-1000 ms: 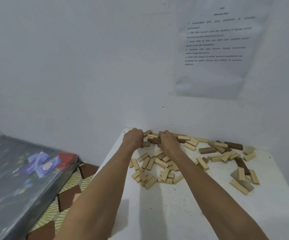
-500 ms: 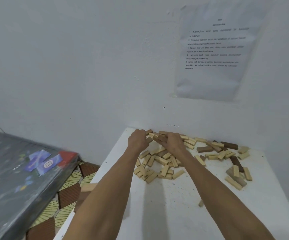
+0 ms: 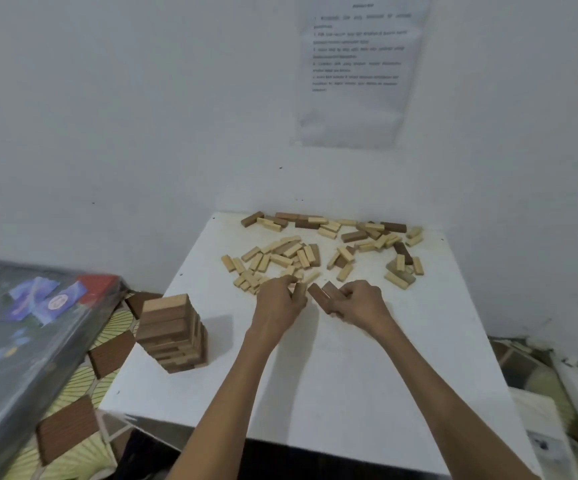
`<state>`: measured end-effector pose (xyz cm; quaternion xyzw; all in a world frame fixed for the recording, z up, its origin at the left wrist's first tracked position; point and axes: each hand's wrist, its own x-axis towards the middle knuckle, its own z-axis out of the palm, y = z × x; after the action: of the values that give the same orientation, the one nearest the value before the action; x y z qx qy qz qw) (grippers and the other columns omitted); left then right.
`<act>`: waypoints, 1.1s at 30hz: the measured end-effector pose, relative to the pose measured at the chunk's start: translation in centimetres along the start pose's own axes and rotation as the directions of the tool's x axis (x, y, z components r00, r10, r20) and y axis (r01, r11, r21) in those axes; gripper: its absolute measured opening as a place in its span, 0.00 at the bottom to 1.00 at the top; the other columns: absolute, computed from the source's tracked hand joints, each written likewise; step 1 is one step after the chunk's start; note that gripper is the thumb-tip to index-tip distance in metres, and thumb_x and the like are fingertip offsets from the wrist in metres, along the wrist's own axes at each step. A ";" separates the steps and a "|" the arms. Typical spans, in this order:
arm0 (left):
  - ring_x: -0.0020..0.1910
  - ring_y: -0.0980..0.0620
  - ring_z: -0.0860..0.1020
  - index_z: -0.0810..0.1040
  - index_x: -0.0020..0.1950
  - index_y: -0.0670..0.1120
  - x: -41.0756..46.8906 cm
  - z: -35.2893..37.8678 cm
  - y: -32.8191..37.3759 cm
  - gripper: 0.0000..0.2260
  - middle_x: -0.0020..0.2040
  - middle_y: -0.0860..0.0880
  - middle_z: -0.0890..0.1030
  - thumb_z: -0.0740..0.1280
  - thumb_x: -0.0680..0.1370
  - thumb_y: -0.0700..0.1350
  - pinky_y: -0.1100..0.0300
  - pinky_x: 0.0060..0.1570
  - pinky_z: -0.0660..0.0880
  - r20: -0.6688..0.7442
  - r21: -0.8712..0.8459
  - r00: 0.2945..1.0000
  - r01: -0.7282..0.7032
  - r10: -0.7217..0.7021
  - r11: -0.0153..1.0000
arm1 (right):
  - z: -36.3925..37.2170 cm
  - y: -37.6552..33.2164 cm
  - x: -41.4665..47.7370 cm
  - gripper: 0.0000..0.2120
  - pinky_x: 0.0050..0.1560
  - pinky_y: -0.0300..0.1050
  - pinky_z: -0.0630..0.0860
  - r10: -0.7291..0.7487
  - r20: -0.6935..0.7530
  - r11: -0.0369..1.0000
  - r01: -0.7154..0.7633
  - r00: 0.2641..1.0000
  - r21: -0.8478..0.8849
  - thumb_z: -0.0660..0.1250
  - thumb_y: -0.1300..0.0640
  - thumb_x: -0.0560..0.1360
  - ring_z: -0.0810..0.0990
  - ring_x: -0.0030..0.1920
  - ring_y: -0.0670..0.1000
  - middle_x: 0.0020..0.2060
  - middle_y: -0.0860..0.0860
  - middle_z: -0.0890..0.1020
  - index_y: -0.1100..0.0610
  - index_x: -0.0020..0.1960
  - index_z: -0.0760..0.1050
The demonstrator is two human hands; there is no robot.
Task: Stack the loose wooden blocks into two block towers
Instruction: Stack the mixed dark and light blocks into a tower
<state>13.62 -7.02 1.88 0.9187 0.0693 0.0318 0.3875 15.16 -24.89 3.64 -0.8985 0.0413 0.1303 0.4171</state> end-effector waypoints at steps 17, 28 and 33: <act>0.55 0.52 0.74 0.66 0.79 0.49 -9.9 0.5 -3.8 0.39 0.69 0.53 0.67 0.78 0.72 0.57 0.60 0.56 0.72 0.339 0.122 0.937 -0.135 0.087 0.983 | -0.2 6.0 -10.7 0.36 0.56 0.40 0.74 -0.060 0.159 0.934 0.111 0.986 -0.339 0.72 0.48 0.76 0.76 0.55 0.48 0.57 0.48 0.79 0.54 0.79 0.62; 0.73 0.48 0.69 0.56 0.83 0.47 -7.4 1.3 -2.5 0.45 0.82 0.52 0.56 0.77 0.73 0.46 0.59 0.65 0.69 0.457 0.086 0.868 -0.259 0.193 0.962 | -0.3 7.5 -8.7 0.38 0.52 0.39 0.72 -0.193 0.304 0.896 0.294 0.933 -0.333 0.71 0.49 0.78 0.70 0.47 0.42 0.51 0.42 0.74 0.45 0.82 0.54; 0.63 0.52 0.72 0.65 0.80 0.45 -6.3 1.6 -2.4 0.43 0.73 0.50 0.70 0.81 0.70 0.50 0.64 0.58 0.69 0.447 0.046 0.869 -0.257 0.210 0.965 | -0.9 7.6 -7.1 0.35 0.52 0.38 0.72 -0.241 0.356 0.878 0.360 0.903 -0.317 0.71 0.53 0.79 0.73 0.49 0.45 0.51 0.42 0.75 0.49 0.81 0.59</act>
<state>7.29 -7.41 -0.98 0.9226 -0.1299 -0.1328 0.3382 7.13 -30.73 0.52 -0.9255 -0.1910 0.2061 0.2540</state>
